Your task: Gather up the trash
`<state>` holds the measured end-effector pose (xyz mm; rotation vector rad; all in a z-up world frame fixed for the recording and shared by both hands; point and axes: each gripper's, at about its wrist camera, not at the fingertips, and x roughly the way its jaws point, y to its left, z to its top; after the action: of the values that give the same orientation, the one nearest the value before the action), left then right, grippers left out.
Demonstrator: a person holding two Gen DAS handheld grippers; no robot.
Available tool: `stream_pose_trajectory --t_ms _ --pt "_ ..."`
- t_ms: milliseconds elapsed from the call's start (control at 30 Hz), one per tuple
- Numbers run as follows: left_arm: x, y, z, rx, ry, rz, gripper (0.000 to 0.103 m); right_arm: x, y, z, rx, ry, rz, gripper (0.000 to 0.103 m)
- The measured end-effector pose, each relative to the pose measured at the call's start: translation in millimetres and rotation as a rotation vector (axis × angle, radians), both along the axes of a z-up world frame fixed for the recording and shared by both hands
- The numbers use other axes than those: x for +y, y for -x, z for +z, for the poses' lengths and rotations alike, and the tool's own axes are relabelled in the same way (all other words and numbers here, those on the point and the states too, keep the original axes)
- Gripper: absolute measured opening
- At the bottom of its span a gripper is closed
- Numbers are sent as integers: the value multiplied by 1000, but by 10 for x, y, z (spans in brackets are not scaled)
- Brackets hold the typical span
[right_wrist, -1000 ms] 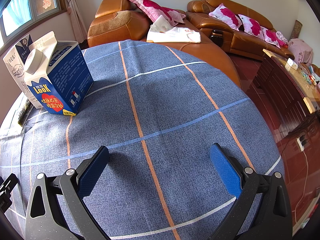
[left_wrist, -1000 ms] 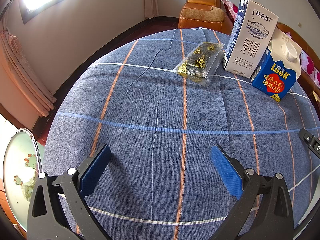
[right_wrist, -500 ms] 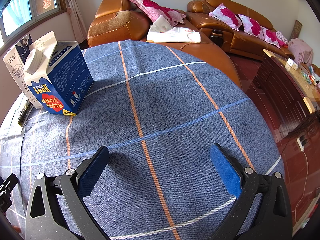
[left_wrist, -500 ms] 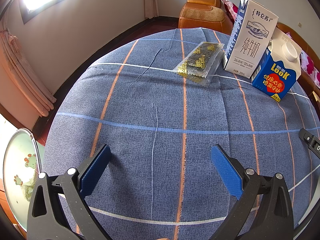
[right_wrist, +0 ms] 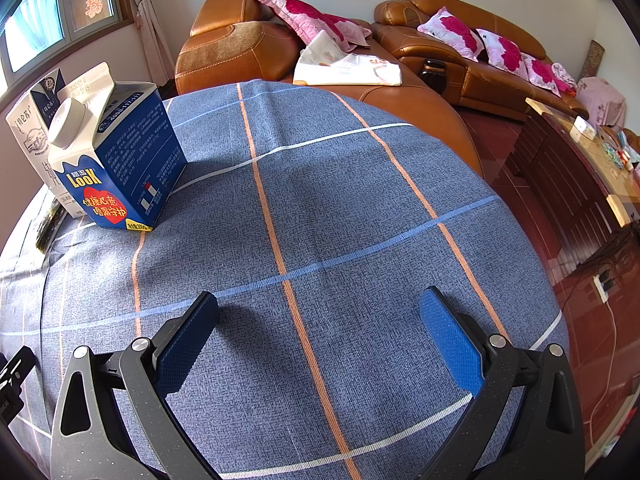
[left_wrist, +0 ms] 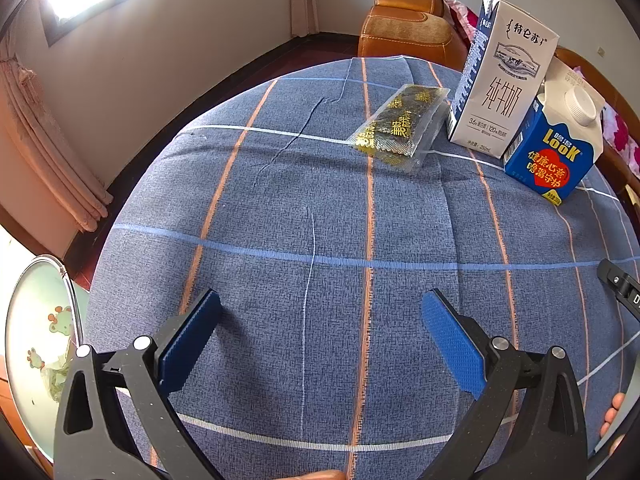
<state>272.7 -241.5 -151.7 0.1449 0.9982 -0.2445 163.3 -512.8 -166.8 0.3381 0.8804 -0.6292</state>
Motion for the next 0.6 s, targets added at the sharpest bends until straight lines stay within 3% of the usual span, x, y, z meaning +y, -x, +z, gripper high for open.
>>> stream_pose_trajectory --t_ms 600 --pt "15 3 1 -6 7 -1 98 -7 3 0 0 1 0 98"
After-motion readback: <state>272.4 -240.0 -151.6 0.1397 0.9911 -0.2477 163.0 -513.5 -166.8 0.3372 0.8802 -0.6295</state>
